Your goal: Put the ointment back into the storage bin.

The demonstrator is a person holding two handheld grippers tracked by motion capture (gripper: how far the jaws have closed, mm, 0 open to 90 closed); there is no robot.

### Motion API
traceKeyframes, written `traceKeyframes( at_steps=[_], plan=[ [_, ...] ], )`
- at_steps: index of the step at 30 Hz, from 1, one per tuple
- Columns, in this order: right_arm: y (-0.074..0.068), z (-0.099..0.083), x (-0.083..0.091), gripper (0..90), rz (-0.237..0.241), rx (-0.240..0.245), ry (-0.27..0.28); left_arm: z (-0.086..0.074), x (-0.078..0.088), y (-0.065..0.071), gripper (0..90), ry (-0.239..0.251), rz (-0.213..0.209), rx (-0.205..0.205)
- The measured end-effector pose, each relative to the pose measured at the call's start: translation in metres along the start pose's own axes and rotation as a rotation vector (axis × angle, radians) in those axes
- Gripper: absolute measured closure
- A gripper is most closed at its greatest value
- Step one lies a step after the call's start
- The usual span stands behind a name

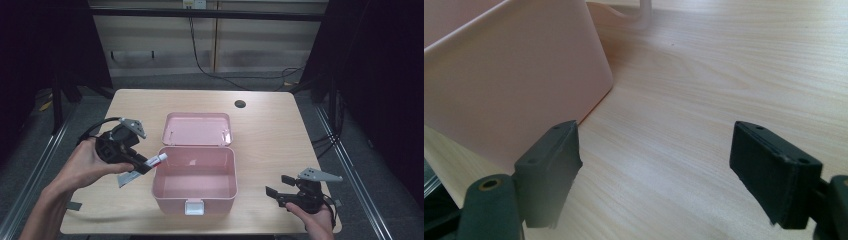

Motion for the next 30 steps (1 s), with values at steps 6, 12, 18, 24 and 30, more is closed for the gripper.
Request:
traceKeyframes(
  at_steps=[6,12,18,24,30],
  plan=[
    [0.001,0.0,0.001,19.4,-0.004,0.002,0.008,0.016,-0.007,0.012,71.4,-0.005,0.007,-0.054],
    [0.0,0.0,0.001,19.4,-0.001,0.001,0.006,0.027,-0.017,0.019,71.5,-0.031,0.001,-0.083],
    [0.0,0.0,0.001,18.3,0.0,0.001,0.013,0.038,-0.029,0.027,71.4,-0.047,0.014,-0.107],
    [0.0,0.001,0.002,16.2,0.001,0.002,0.017,0.044,-0.037,0.031,71.4,-0.053,0.015,-0.117],
    [0.001,0.001,0.003,15.1,0.004,0.001,0.032,0.055,-0.048,0.036,71.4,-0.092,-0.012,-0.144]
  ],
)
Point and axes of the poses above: each handheld gripper's, and its own axes: x roughly backward along the jaws, z roughly out of its top, y roughly to its right, the point moved 2 cm from there along -x, roughly forward along the jaws, and after that the axes turned 12 degrees about x, right-handed, at the moved point
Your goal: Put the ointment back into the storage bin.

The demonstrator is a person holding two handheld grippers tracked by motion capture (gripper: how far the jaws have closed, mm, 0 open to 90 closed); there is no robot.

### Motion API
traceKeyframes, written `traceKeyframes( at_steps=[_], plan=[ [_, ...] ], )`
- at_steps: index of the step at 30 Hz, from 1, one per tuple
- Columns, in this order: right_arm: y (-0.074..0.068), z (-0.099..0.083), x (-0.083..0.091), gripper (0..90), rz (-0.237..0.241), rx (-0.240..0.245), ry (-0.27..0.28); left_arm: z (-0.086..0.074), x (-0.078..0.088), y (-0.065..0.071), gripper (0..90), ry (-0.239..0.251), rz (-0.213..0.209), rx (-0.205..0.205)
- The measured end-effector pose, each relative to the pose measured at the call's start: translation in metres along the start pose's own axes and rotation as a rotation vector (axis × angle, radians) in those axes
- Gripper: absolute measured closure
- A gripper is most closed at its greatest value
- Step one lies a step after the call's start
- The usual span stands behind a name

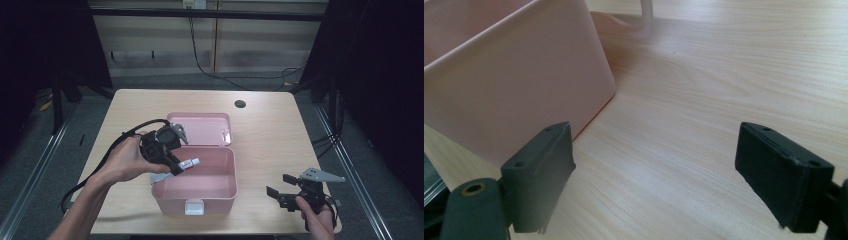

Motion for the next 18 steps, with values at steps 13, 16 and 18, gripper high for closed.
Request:
traceKeyframes(
  at_steps=[13,16,18],
  plan=[
    [0.0,0.0,0.001,14.5,0.015,-0.003,0.006,0.012,-0.023,0.002,71.3,-0.006,-0.038,-0.027],
    [0.0,0.0,0.001,14.4,0.015,-0.004,0.009,0.014,-0.031,0.003,71.3,-0.016,-0.037,-0.034],
    [0.0,0.0,0.001,14.5,0.014,-0.003,0.008,0.014,-0.034,0.003,71.4,-0.021,-0.036,-0.032]
  ],
)
Point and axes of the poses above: each handheld gripper's, and its own axes: x roughly backward along the jaws, z roughly out of its top, y roughly to its right, the point moved 2 cm from there along -x, roughly forward along the jaws, and after that the axes turned 12 degrees about x, right-handed, at the moved point
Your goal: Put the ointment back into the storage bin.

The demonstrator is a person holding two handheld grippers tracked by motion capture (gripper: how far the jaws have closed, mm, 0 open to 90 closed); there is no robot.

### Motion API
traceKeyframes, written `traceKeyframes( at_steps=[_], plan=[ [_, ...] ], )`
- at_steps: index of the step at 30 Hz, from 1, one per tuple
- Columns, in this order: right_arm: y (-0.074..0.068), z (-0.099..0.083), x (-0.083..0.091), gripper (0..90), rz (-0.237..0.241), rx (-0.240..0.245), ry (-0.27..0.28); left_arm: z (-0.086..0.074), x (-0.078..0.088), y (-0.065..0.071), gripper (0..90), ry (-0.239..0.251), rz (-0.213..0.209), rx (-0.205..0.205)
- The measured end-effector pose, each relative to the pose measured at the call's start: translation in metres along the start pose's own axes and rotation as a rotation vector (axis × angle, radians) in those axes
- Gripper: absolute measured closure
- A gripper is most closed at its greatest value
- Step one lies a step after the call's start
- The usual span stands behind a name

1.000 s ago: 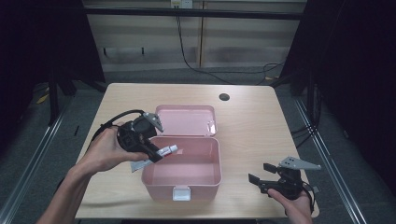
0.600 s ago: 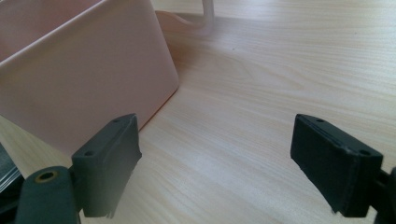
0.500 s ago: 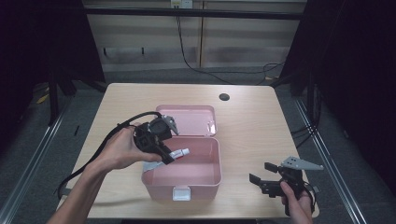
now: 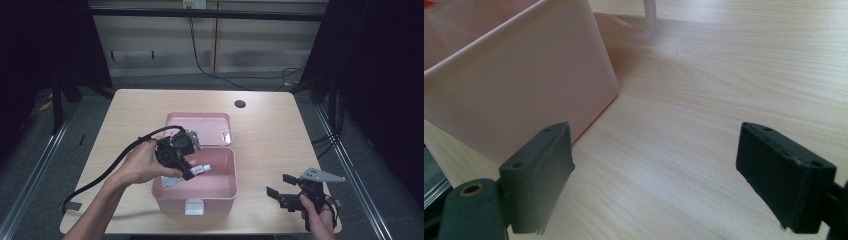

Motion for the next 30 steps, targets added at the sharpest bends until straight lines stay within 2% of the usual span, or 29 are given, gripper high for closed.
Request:
traceKeyframes(
  at_steps=[3,9,10,15,25,28,30],
  plan=[
    [0.0,0.0,0.0,14.4,-0.001,0.004,-0.003,0.003,-0.01,0.001,71.3,-0.022,-0.017,0.01],
    [0.0,0.0,0.0,14.4,0.002,0.005,-0.003,0.006,-0.025,0.0,71.3,-0.037,-0.036,-0.005],
    [0.0,0.0,0.0,14.3,0.001,0.005,-0.006,0.006,-0.031,0.002,71.3,-0.051,-0.047,-0.007],
    [-0.001,0.0,0.0,14.3,0.005,0.007,-0.006,0.008,-0.041,0.002,71.3,-0.062,-0.073,-0.003],
    [-0.001,0.0,-0.001,14.4,0.005,0.011,-0.012,0.009,-0.059,0.004,71.2,-0.094,-0.094,-0.014],
    [-0.001,0.0,-0.001,14.4,0.006,0.013,-0.013,0.009,-0.063,0.005,71.2,-0.097,-0.107,-0.015],
    [-0.001,0.0,-0.001,14.4,0.012,0.012,-0.014,0.01,-0.066,0.005,71.2,-0.072,-0.104,-0.007]
  ],
)
Point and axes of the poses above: each handheld gripper's, and its own axes: x roughly backward along the jaws, z roughly out of its top, y roughly to its right, the point moved 2 cm from there along -x, roughly forward along the jaws, and after that the axes turned 12 degrees about x, right-handed, at the moved point
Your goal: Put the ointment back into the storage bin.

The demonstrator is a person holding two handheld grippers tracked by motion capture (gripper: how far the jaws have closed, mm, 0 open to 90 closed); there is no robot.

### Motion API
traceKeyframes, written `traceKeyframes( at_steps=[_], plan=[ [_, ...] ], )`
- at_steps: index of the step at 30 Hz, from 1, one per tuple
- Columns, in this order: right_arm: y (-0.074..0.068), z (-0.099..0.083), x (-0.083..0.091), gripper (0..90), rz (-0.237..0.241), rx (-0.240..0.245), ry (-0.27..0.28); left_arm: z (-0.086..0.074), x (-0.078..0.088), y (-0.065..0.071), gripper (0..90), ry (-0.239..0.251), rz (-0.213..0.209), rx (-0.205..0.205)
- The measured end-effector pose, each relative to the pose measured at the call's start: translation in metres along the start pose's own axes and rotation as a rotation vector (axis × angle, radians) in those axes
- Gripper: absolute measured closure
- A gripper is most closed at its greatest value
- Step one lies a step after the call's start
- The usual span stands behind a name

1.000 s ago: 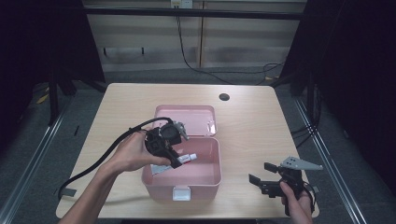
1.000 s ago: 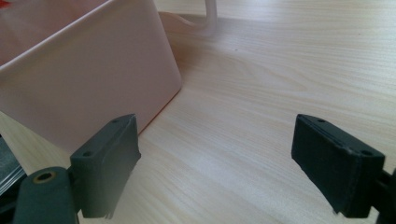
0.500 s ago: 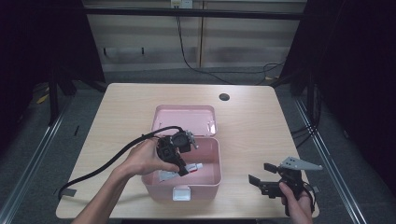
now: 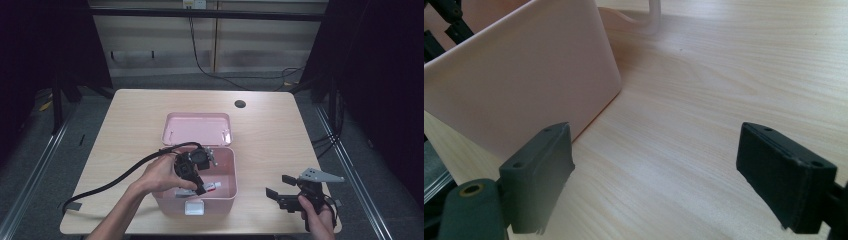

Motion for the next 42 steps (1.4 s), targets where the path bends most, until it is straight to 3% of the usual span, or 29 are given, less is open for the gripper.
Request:
traceKeyframes(
  at_steps=[8,12,20,23,42],
  plan=[
    [0.0,0.0,-0.001,14.2,-0.001,0.0,-0.004,0.002,-0.012,0.0,71.2,-0.044,-0.012,-0.009],
    [0.0,0.0,-0.001,14.2,-0.001,0.0,-0.007,0.002,-0.016,-0.002,71.2,-0.042,-0.011,-0.005],
    [0.0,0.0,-0.001,14.2,-0.006,0.002,-0.011,0.004,-0.025,-0.004,71.3,-0.098,-0.032,-0.011],
    [0.0,0.0,-0.001,14.3,-0.002,0.004,-0.013,0.003,-0.029,-0.004,71.2,-0.126,-0.022,-0.019],
    [0.0,-0.001,-0.001,14.3,-0.002,0.005,-0.015,0.004,-0.051,-0.005,71.1,-0.131,-0.082,-0.034]
  ],
)
Point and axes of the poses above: each handheld gripper's, and its own axes: x roughly backward along the jaws, z roughly out of its top, y roughly to its right, the point moved 2 cm from there along -x, roughly forward along the jaws, and after that the axes turned 12 degrees about x, right-handed, at the moved point
